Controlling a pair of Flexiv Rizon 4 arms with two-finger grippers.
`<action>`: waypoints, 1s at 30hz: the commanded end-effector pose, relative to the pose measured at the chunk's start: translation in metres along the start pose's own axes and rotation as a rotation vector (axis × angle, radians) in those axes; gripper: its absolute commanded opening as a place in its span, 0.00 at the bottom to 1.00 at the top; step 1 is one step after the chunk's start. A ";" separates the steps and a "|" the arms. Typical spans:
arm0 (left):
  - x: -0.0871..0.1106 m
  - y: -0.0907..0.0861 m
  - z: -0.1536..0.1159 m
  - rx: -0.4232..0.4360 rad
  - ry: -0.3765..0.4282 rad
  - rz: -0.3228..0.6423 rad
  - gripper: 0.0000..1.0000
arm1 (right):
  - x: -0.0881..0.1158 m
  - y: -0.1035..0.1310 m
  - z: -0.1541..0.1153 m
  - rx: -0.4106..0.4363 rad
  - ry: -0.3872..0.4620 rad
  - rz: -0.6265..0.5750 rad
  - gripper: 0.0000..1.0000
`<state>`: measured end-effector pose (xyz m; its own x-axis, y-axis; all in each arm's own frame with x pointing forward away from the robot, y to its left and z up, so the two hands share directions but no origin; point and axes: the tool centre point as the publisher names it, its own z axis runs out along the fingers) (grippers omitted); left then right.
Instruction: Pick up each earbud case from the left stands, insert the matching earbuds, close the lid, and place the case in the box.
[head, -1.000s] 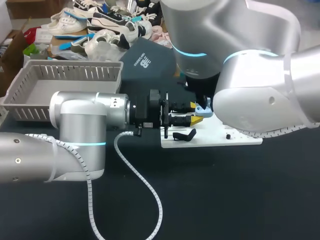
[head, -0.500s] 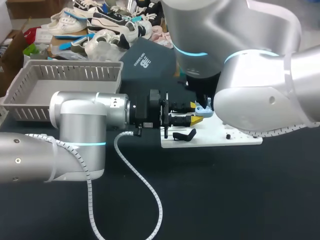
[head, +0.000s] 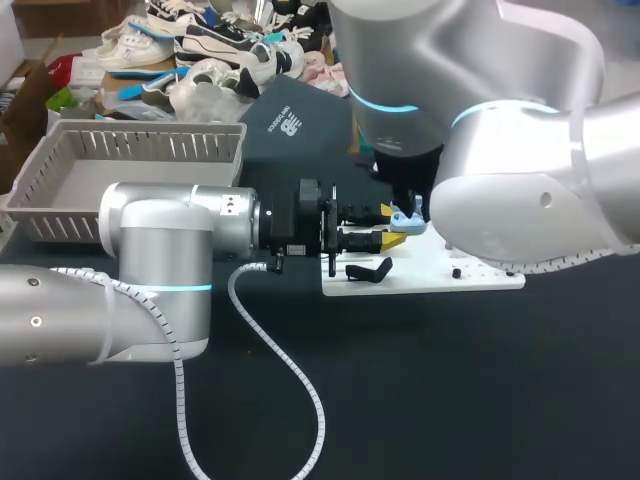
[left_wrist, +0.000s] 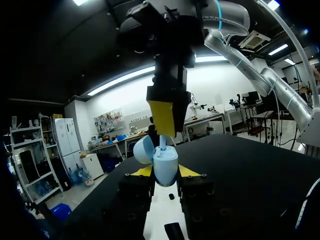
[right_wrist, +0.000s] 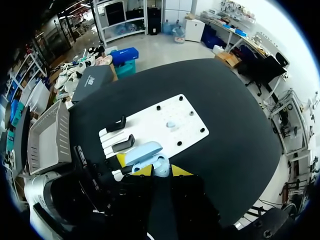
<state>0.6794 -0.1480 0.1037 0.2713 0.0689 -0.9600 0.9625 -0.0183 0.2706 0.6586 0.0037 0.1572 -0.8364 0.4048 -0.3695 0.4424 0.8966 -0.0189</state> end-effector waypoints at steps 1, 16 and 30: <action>0.000 -0.001 0.000 -0.005 -0.001 0.002 0.00 | 0.000 0.000 0.001 -0.001 -0.001 0.000 0.00; 0.000 -0.001 0.000 -0.005 -0.001 0.002 0.00 | -0.001 0.001 0.005 -0.004 0.011 -0.004 0.00; 0.000 -0.001 0.000 -0.005 -0.001 0.002 0.00 | -0.001 0.004 0.009 -0.012 0.020 -0.012 0.00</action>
<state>0.6796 -0.1476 0.1035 0.2713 0.0694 -0.9600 0.9625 -0.0178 0.2707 0.6622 0.0037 0.1503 -0.8479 0.3977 -0.3506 0.4286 0.9034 -0.0118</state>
